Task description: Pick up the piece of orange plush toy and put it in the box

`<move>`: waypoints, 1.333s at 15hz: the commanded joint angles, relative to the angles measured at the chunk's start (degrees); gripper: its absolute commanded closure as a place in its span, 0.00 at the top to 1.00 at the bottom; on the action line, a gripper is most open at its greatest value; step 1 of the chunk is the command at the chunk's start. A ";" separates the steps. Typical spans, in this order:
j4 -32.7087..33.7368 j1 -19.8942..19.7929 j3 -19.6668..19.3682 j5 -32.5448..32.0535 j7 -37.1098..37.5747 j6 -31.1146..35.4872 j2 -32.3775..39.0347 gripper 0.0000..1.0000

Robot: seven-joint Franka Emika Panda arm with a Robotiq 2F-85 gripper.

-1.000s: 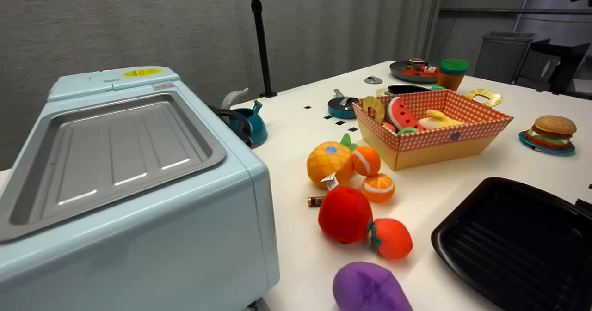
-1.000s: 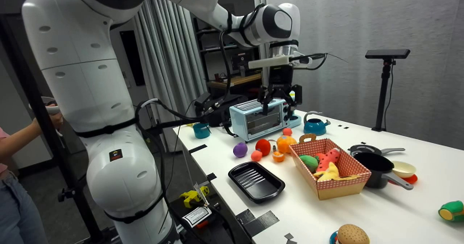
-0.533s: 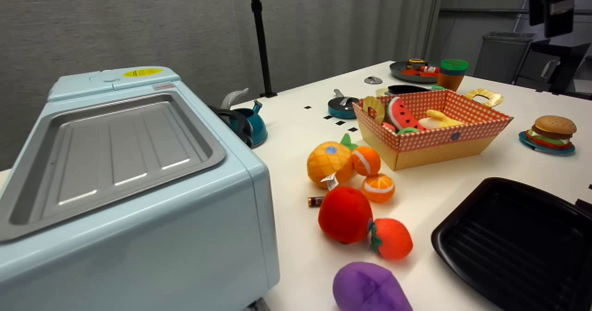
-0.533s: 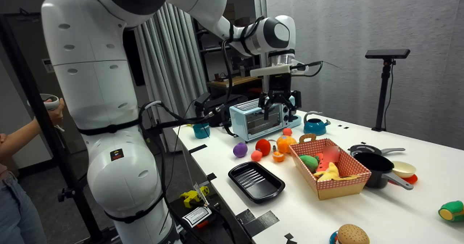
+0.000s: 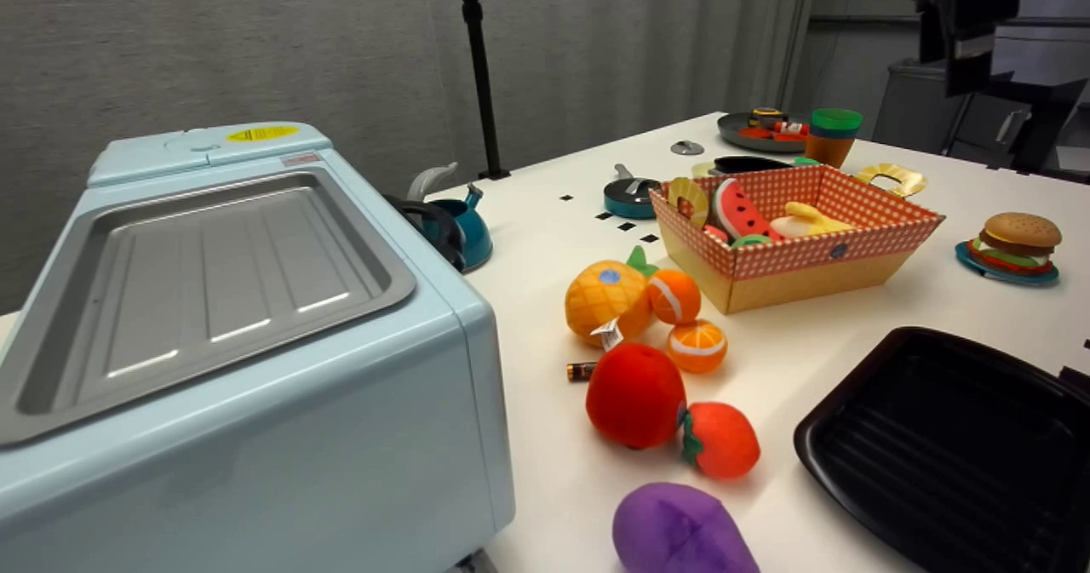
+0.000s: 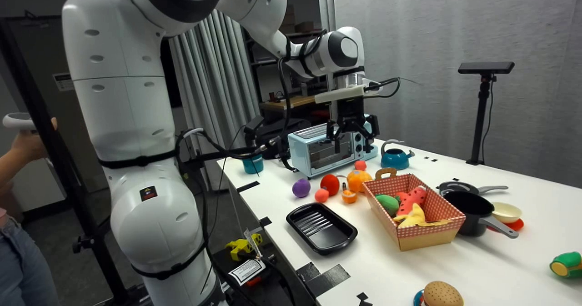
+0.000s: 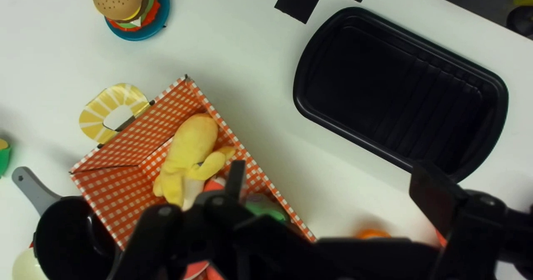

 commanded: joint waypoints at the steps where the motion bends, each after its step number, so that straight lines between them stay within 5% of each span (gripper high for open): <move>1: 0.08 0.12 -0.16 0.02 0.01 -0.12 0.03 1.00; 9: 0.38 0.10 -0.20 -0.37 -0.18 -0.17 0.47 1.00; 20: 7.97 2.28 2.28 -1.06 -6.97 2.77 12.49 1.00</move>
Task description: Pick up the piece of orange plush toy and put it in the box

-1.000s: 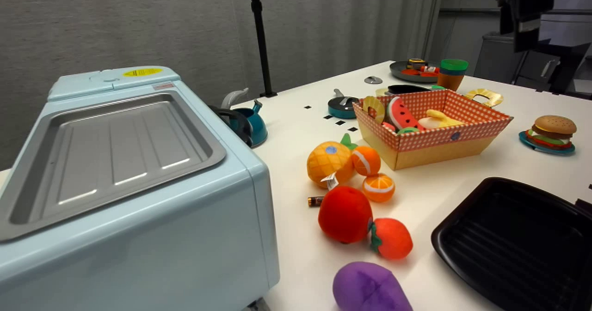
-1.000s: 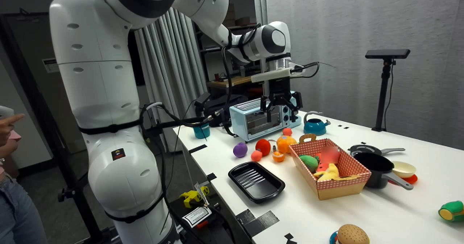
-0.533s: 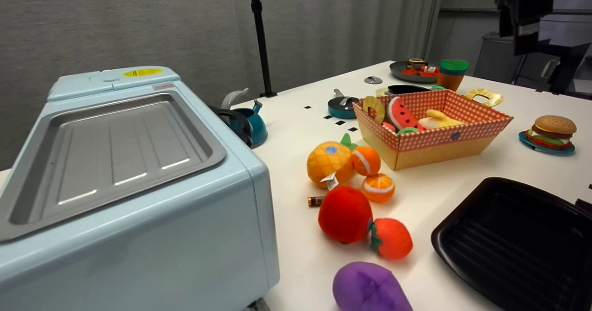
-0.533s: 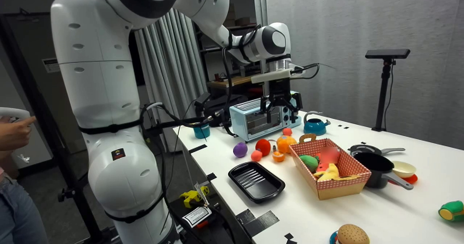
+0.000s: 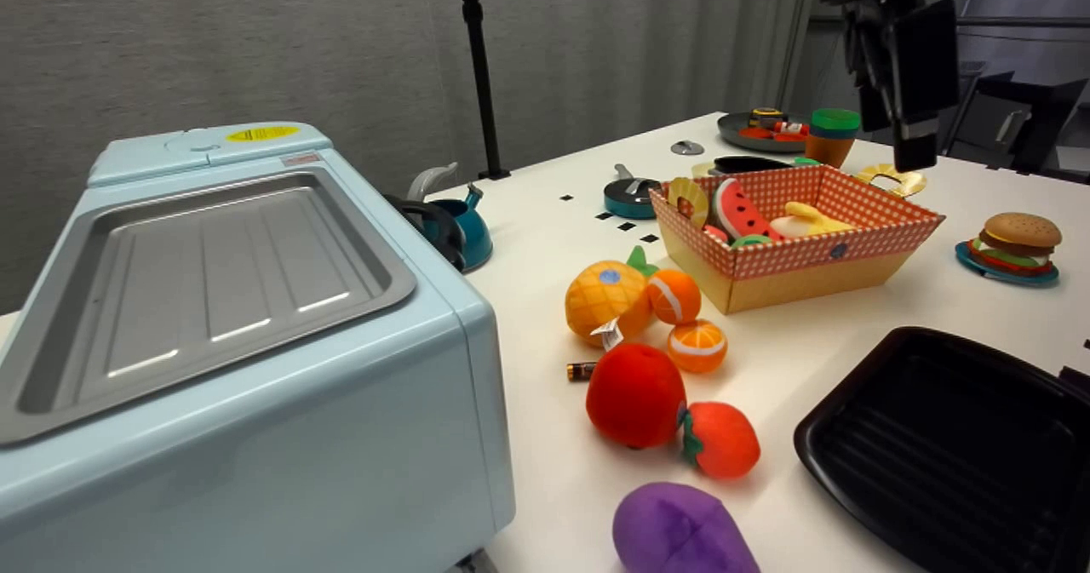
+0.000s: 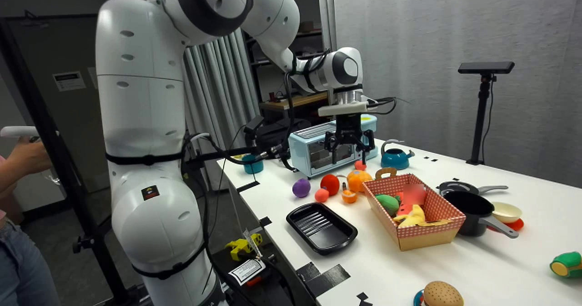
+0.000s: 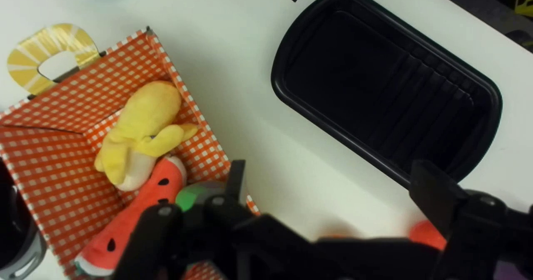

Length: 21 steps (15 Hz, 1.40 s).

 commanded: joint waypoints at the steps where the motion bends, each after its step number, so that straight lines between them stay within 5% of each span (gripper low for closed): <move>1: 5.25 1.15 0.96 -0.99 -3.20 2.24 5.30 1.00; 14: 8.17 1.16 1.71 -0.68 -10.90 21.56 12.48 1.00; 21: 9.16 -1.04 2.50 2.41 -15.72 24.20 15.68 1.00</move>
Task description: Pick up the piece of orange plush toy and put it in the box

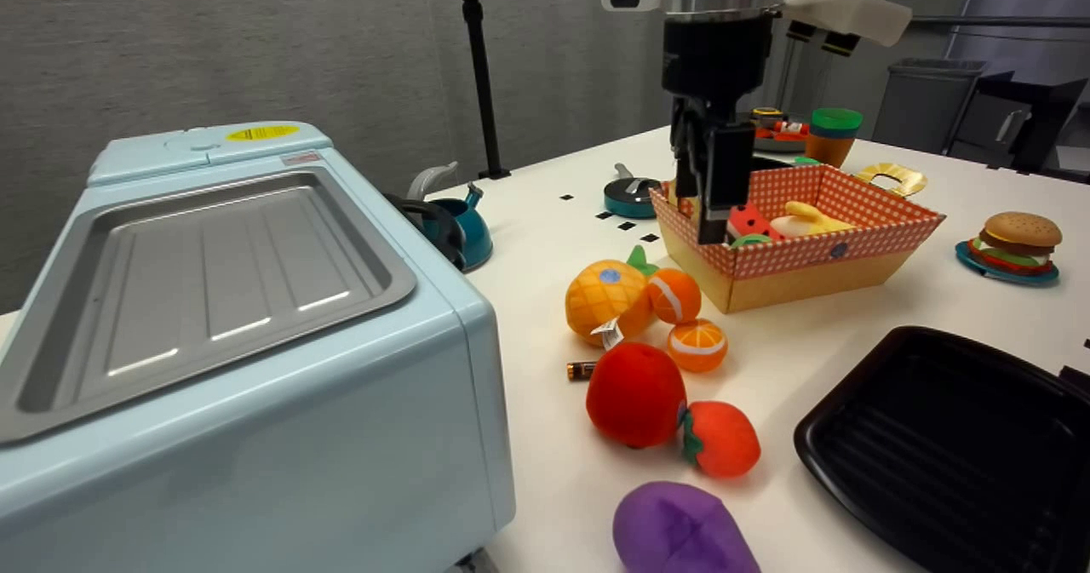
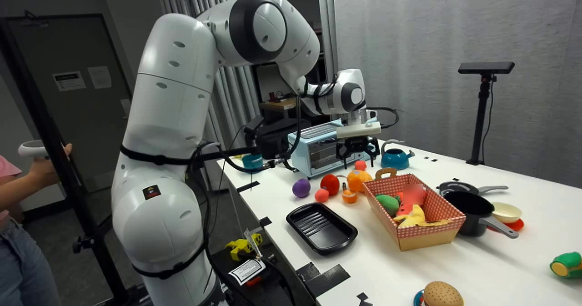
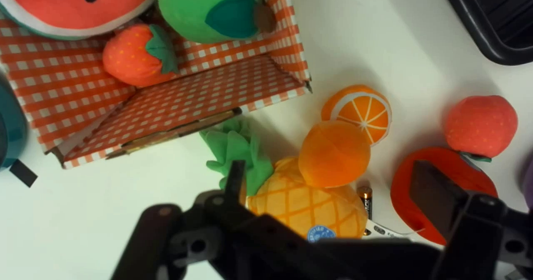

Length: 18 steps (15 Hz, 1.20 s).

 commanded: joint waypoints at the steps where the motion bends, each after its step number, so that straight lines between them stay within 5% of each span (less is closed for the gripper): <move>1: 2.50 -2.14 1.15 2.37 -3.80 0.66 2.76 1.00; 18: 8.55 -4.25 2.48 6.84 -7.47 -1.77 11.63 1.00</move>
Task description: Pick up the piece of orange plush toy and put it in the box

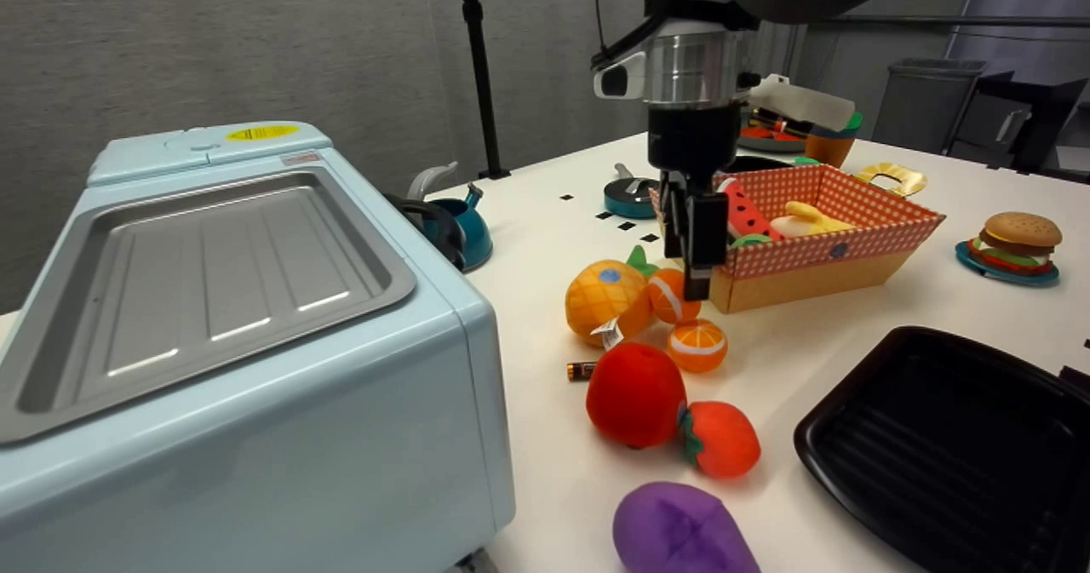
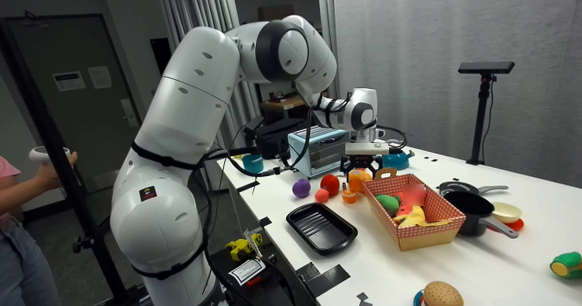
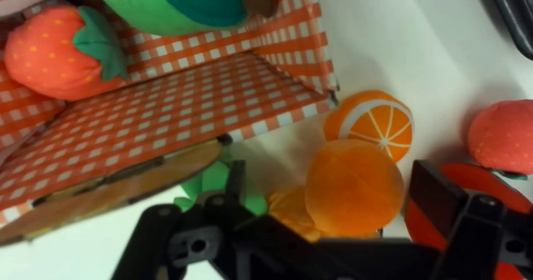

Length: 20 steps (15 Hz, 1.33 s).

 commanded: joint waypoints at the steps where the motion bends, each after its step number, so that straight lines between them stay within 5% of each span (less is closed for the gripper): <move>1: 3.69 -1.72 1.25 1.46 -1.85 -2.04 2.77 1.00; 6: 5.80 -1.76 1.26 1.43 -1.50 -2.71 4.81 1.00; 7: 6.22 -1.75 1.28 1.44 -1.45 -2.85 5.16 0.93; 8: 6.64 -1.73 1.27 1.41 -1.40 -2.96 5.50 0.74; 13: 7.66 -1.75 1.17 1.24 -1.17 -3.24 6.06 0.35; 15: 7.76 -1.89 1.13 1.35 -1.03 -3.10 5.99 0.48; 16: 7.71 -1.98 1.11 1.41 -0.97 -3.06 5.94 0.67; 20: 7.47 -2.43 0.87 1.39 -0.89 -3.56 5.96 0.91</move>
